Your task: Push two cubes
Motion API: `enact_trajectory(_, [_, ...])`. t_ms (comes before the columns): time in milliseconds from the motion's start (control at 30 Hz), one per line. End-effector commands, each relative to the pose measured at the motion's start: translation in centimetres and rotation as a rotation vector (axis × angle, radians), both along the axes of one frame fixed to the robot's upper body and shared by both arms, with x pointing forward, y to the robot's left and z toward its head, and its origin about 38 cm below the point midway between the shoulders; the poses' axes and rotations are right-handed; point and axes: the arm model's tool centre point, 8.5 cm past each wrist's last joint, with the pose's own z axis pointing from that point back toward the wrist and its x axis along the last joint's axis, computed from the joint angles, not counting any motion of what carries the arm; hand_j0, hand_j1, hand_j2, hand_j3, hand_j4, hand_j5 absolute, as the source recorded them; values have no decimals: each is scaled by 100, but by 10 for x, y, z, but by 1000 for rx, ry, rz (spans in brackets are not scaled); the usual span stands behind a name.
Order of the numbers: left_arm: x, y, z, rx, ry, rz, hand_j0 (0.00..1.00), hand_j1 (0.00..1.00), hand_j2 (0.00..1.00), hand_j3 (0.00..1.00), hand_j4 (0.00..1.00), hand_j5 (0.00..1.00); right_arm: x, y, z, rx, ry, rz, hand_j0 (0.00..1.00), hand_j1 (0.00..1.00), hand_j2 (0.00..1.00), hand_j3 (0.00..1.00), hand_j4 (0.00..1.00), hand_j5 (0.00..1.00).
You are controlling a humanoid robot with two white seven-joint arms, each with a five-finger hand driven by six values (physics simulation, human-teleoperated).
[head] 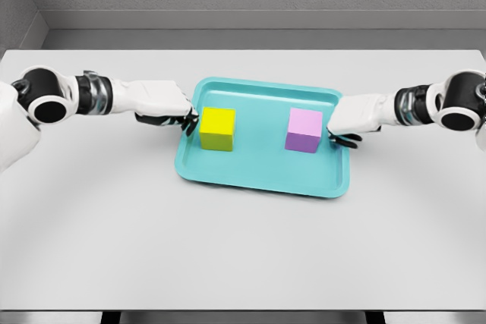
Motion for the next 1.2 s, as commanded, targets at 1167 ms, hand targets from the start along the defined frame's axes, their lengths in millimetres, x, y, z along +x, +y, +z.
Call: enact_trajectory(1167, [14,-55,-7,11,-21,-47,40,40,40,40,40,40,28,11,60,124,-123,-37,2,2,2,2,2,2])
